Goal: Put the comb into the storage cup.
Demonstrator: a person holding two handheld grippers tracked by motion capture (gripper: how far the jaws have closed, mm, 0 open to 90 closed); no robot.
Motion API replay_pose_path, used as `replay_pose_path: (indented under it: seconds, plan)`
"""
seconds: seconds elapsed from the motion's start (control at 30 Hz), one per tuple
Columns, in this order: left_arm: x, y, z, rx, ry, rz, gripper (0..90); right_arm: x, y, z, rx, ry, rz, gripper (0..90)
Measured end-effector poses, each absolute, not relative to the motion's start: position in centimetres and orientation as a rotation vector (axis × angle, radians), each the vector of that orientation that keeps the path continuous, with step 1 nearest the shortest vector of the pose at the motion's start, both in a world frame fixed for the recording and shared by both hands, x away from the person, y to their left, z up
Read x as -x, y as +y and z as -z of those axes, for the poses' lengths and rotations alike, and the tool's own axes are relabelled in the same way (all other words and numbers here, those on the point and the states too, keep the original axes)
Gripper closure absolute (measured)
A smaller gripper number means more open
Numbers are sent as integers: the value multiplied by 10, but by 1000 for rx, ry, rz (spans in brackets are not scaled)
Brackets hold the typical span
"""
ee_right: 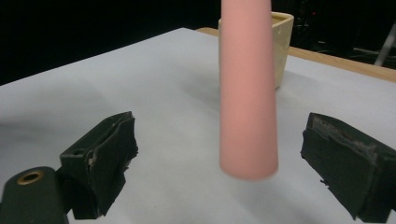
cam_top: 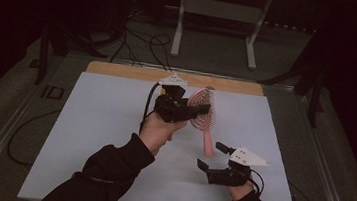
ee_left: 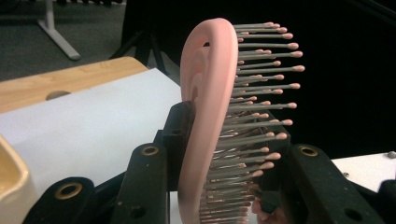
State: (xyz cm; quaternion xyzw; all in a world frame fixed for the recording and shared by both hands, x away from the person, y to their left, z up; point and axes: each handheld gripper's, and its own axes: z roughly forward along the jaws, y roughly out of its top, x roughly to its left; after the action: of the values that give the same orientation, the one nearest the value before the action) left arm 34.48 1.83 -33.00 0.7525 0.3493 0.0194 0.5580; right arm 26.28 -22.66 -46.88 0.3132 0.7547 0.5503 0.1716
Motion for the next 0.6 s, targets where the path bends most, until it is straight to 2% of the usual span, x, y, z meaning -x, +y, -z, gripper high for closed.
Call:
replay_pose_path:
  seconds: [0.6]
  plan:
    - [-349, 39, 328, -1767, 810, -88, 658, -256, -237, 471, -846, 2167, -1550, 96]
